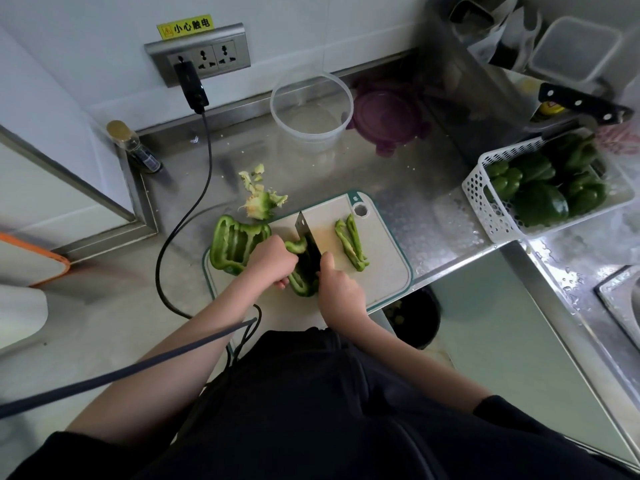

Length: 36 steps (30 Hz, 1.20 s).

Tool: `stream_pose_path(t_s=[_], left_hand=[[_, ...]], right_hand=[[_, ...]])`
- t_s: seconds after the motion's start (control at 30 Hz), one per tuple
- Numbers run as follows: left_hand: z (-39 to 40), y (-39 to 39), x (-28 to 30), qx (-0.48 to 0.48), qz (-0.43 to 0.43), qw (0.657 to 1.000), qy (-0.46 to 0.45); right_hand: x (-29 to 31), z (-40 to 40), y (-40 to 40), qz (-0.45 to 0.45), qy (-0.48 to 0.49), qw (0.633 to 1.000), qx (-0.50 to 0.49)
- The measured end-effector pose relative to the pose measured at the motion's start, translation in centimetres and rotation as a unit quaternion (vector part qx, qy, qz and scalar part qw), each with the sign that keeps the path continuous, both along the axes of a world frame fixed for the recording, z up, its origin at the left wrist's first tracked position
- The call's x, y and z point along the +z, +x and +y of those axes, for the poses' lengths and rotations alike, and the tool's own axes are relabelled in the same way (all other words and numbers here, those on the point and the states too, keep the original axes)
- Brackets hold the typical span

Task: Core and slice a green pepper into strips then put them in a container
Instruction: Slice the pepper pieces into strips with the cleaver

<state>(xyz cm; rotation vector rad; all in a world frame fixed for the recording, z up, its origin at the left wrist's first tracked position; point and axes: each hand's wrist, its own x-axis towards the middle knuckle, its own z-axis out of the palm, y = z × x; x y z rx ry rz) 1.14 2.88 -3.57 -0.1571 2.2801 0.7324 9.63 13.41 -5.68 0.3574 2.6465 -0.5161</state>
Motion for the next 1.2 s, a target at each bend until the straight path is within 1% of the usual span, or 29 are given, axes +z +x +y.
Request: stream_pose_path(t_s=[0.2,0.37,0.47,0.53,0.6,0.7,0.77,0.9,1.0,1.1,1.2], left_hand=[[0.0,0.3,-0.2,0.006,0.014,1.000,-0.019],[-1.1,0.2,0.4,0.005,0.019,0.998,-0.055],[-1.8,-0.4,0.6,0.001,0.017,0.999,-0.045],[-1.5,-0.8,0.5,-0.005,0.010,0.999,-0.030],[-1.2,-1.2,0.4,0.001,-0.007,1.000,-0.001],[-0.5,-1.4,0.3,-0.002,-0.012,1.000,0.014],[-0.1,-1.5,0.0,0.001,-0.006,1.000,0.011],[0.2,-1.6,-0.8,0.007,-0.017,1.000,0.000],[0.2,-1.6,-1.1,0.015,-0.006,1.000,-0.010],[0.3,-1.5,-1.3,0.020,0.011,1.000,-0.016],[0.2,-1.4,-1.5,0.020,0.010,1.000,-0.012]], right_hand=[[0.4,-0.4,0.0,0.004,0.017,0.999,0.040],[0.9,-0.6,-0.3,-0.001,0.022,0.998,0.063],[0.8,-0.5,-0.3,0.000,0.030,0.996,0.084],[0.8,0.5,-0.4,0.002,0.039,0.997,0.069],[0.8,2.6,-0.7,0.009,0.050,0.998,0.026],[1.7,5.6,-1.0,0.027,-0.001,0.996,-0.080],[2.5,6.4,-1.2,0.055,-0.032,0.991,-0.115],[3.3,5.0,-1.4,0.088,-0.088,0.988,-0.094],[2.9,3.1,-1.2,0.086,-0.124,0.986,-0.072],[2.7,1.7,-1.0,0.078,-0.122,0.988,-0.062],[2.4,0.9,-0.8,0.072,-0.100,0.990,-0.062]])
